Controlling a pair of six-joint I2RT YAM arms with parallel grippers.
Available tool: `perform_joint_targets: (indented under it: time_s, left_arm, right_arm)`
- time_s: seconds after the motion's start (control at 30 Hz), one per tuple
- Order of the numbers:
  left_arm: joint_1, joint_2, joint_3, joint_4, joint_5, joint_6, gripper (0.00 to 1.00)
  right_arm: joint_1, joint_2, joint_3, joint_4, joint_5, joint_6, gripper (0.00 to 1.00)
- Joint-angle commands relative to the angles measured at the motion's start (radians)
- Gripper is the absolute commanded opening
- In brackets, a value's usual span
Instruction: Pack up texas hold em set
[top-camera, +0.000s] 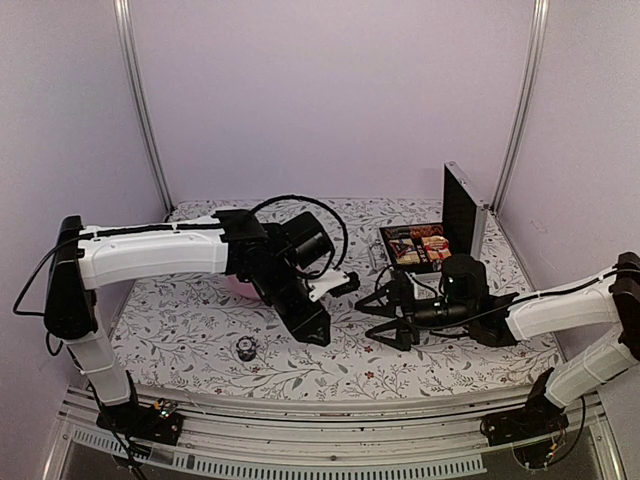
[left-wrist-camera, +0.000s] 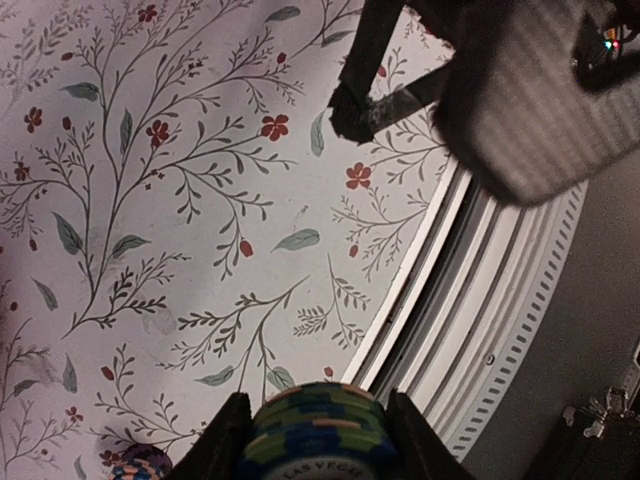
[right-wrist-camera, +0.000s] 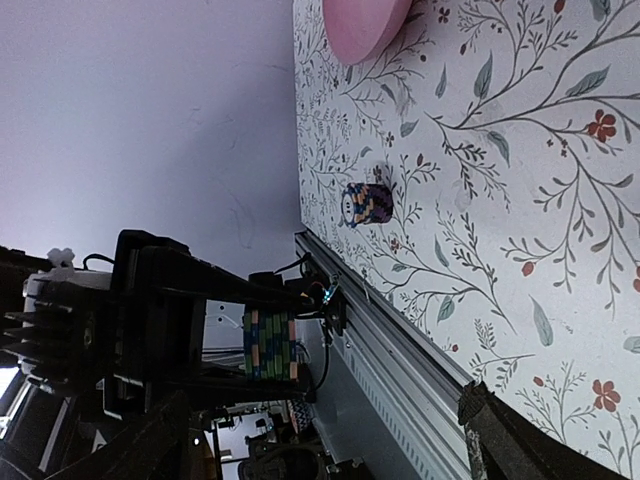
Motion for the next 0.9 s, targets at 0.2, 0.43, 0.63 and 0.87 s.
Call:
perform_joint_targets:
  time_s: [0.2, 0.43, 0.63, 0.87]
  left_arm:
    - [-0.022, 0.010, 0.050, -0.018, 0.051, 0.041, 0.25]
    - [-0.025, 0.014, 0.066, -0.017, 0.053, 0.049, 0.25]
    - [-0.025, 0.010, 0.070, -0.017, 0.044, 0.056, 0.25]
    - [-0.025, -0.006, 0.060, -0.001, 0.024, 0.055, 0.24]
  right_arm:
    - [0.047, 0.158, 0.028, 0.350, -0.119, 0.175, 0.86]
    - [0.073, 0.239, 0.097, 0.374, -0.173, 0.174, 0.81]
    - [0.095, 0.297, 0.152, 0.394, -0.217, 0.177, 0.76]
    - [0.118, 0.355, 0.192, 0.430, -0.256, 0.193, 0.64]
